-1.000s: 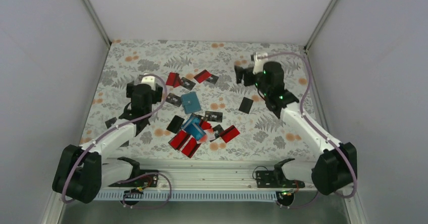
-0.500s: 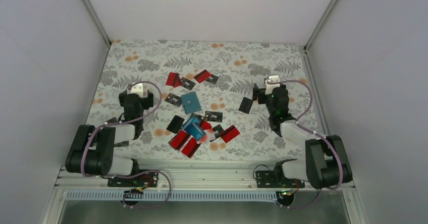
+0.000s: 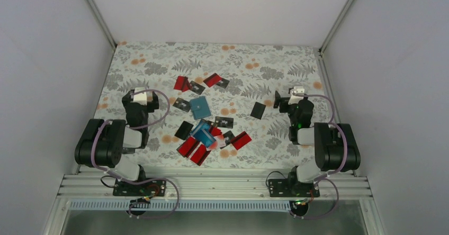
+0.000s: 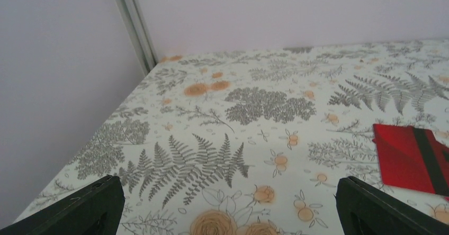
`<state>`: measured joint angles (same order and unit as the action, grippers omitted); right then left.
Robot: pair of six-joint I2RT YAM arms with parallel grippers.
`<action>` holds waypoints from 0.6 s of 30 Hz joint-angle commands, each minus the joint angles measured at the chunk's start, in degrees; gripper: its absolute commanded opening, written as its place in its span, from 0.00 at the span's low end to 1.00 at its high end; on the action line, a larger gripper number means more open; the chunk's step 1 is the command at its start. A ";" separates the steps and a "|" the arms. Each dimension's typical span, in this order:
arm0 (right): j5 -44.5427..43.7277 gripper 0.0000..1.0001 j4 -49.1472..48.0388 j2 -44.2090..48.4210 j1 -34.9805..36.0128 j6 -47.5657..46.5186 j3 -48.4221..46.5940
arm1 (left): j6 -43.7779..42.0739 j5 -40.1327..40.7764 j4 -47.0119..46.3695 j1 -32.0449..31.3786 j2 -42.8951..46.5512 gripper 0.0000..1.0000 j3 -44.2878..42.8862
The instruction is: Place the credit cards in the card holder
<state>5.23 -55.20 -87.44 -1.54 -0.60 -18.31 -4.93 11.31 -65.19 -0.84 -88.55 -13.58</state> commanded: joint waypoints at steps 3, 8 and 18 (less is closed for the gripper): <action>3.19 1.00 -7.96 0.36 -0.30 0.47 0.17 | 0.86 -1.47 -6.26 0.27 -0.05 1.00 -0.05; 3.31 1.00 -7.97 0.34 -0.37 0.51 0.20 | 0.87 -1.47 -6.27 0.31 0.00 1.00 0.01; 3.86 1.00 -7.74 -0.03 -0.48 0.49 -0.07 | 0.81 -1.50 -6.27 0.29 -0.05 1.00 -0.04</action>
<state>8.73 -59.42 -87.44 -1.74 -0.05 -18.31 -4.93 11.03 -68.29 -0.80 -88.55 -13.58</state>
